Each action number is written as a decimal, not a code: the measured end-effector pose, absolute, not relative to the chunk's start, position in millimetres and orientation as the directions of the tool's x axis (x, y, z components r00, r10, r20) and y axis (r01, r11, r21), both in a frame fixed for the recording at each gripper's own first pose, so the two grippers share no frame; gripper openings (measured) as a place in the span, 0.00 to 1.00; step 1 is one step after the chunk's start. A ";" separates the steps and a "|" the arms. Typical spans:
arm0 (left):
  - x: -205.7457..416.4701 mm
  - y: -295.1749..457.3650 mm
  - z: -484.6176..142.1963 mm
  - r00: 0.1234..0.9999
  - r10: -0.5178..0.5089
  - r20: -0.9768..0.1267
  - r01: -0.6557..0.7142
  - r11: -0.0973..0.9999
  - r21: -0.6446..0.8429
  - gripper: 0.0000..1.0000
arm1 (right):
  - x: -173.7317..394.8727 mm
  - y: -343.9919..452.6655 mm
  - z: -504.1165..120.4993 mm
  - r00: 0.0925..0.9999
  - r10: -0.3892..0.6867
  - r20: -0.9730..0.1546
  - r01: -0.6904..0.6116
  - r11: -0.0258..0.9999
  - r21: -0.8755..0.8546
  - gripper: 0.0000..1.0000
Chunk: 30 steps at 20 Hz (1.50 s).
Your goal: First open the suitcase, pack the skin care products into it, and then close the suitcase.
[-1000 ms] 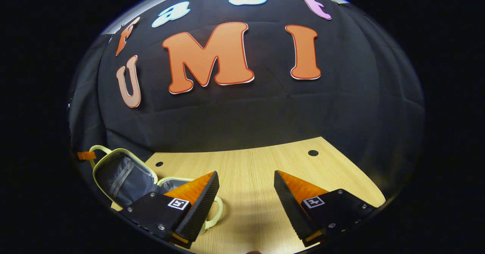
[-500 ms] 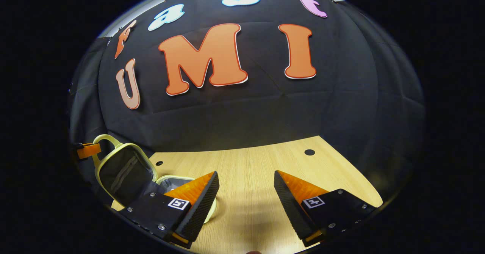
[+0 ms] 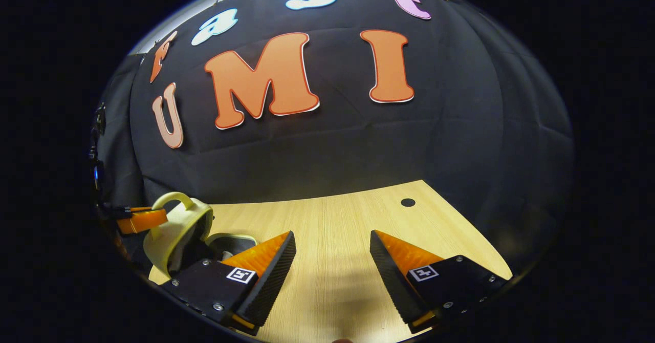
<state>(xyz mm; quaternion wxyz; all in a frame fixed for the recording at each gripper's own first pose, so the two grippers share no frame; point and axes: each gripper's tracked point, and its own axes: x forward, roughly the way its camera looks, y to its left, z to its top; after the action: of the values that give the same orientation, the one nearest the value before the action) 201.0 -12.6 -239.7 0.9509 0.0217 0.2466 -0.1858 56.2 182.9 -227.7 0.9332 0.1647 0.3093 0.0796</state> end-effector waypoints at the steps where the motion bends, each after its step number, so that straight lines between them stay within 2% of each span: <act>1: 200.7 -26.1 -253.6 0.790 -0.368 -0.490 0.365 0.925 -0.107 0.07 | 54.7 178.6 -228.8 0.796 0.250 -0.552 -0.045 0.933 0.357 0.93; 5: 200.6 -55.1 -285.0 0.734 -0.433 -0.523 0.362 0.901 -0.239 0.07 | 53.3 166.6 -232.6 0.793 0.249 -0.556 -0.051 0.937 0.346 0.94; 7: 200.1 -72.0 -306.3 0.705 -0.448 -0.550 0.365 0.894 -0.260 0.07 | 51.1 161.8 -235.2 0.791 0.255 -0.556 -0.056 0.935 0.350 0.94; 16: 185.3 -102.0 -379.8 0.596 -0.379 -0.708 0.404 0.903 -0.143 0.07 | 44.3 150.5 -252.6 0.770 0.267 -0.579 -0.068 0.938 0.341 0.94; 22: 177.5 -109.5 -406.0 0.589 -0.300 -0.751 0.448 0.894 -0.006 0.09 | 42.6 154.1 -255.8 0.759 0.289 -0.583 -0.094 0.935 0.341 0.94; 23: 174.5 -113.9 -409.0 0.576 -0.305 -0.758 0.447 0.894 -0.020 0.18 | 45.8 155.0 -253.8 0.763 0.291 -0.577 -0.095 0.934 0.346 0.94; 24: 169.2 -116.4 -411.0 0.563 -0.312 -0.765 0.445 0.895 -0.038 0.32 | 46.3 154.2 -253.1 0.767 0.289 -0.573 -0.093 0.934 0.346 0.94; 25: 163.8 -118.6 -409.7 0.547 -0.321 -0.773 0.437 0.897 -0.063 0.29 | 47.9 153.0 -250.1 0.772 0.287 -0.567 -0.092 0.933 0.347 0.93; 26: 160.9 -123.3 -400.2 0.558 -0.337 -0.759 0.429 0.899 -0.083 0.51 | 48.5 153.5 -248.5 0.775 0.292 -0.560 -0.097 0.931 0.351 0.94; 27: 161.3 -126.7 -388.6 0.578 -0.348 -0.738 0.431 0.898 -0.086 0.76 | 48.3 151.8 -247.6 0.778 0.288 -0.558 -0.099 0.933 0.345 0.94; 28: 162.3 -128.0 -379.2 0.601 -0.351 -0.718 0.431 0.899 -0.079 0.82 | 49.8 152.0 -241.1 0.790 0.287 -0.542 -0.104 0.934 0.343 0.93; 29: 165.0 -127.5 -364.3 0.639 -0.348 -0.686 0.427 0.902 -0.060 0.92 | 52.4 152.9 -233.7 0.803 0.283 -0.524 -0.107 0.934 0.341 0.94; 30: 170.2 -130.2 -350.9 0.668 -0.353 -0.655 0.428 0.902 -0.049 0.95 | 55.9 152.1 -226.0 0.820 0.276 -0.502 -0.112 0.936 0.332 0.93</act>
<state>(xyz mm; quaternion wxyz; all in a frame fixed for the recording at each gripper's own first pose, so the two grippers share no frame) 170.2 -130.2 -350.9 0.9117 0.0543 0.3465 -0.2142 55.9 152.1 -226.0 0.9427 0.1454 0.2819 0.1030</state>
